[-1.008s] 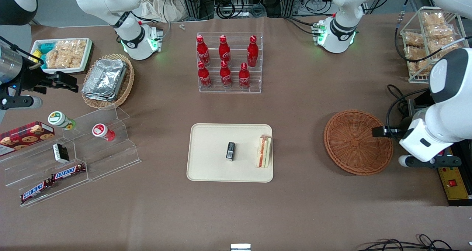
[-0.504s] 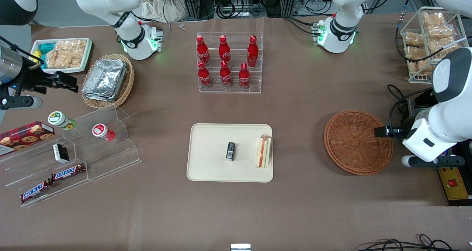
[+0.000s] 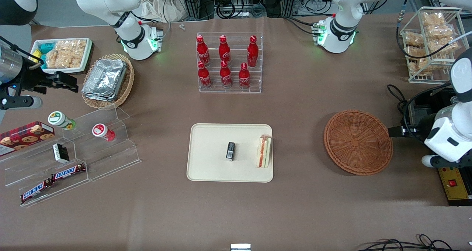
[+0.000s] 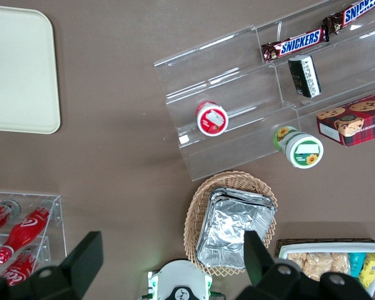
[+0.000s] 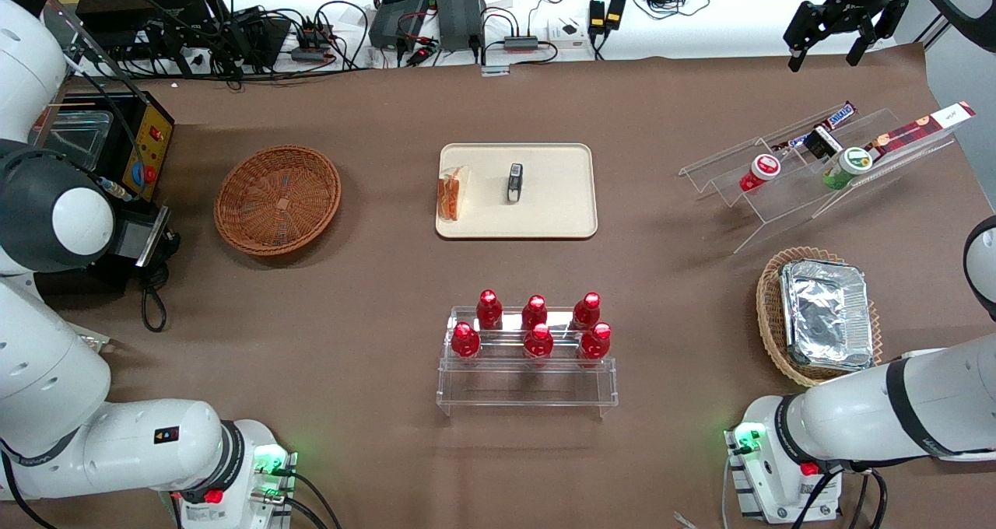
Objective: Place sandwich from basket to tray
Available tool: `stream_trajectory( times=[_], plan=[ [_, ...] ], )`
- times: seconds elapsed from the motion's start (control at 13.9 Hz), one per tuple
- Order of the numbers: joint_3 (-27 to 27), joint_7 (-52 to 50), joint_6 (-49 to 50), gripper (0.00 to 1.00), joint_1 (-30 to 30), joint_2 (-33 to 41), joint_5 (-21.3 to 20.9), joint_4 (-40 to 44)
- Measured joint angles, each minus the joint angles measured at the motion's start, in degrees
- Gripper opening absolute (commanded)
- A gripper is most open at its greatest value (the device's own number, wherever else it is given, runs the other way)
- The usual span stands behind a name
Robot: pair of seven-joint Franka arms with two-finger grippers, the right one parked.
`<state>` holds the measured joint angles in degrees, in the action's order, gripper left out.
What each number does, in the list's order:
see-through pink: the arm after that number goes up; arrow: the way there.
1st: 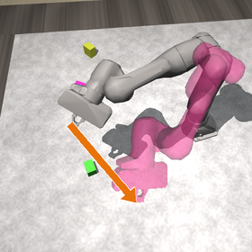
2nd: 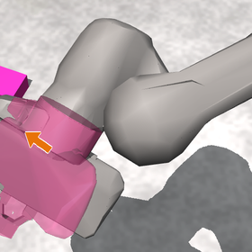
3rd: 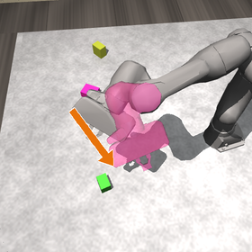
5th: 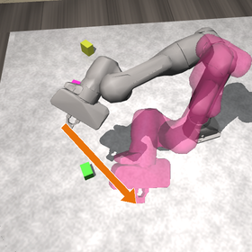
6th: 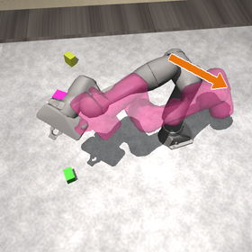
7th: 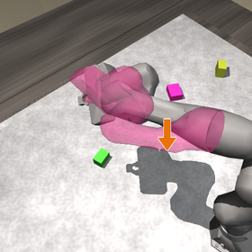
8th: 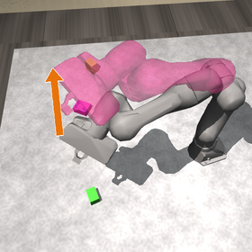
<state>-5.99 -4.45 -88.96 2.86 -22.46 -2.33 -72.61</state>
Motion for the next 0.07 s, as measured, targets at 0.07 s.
stream_trajectory(
  times=[0.07],
  plan=[
    [1.4, 0.0, -0.1, 1.00, -1.4, 0.1, 0.1, 0.0]
  ],
)
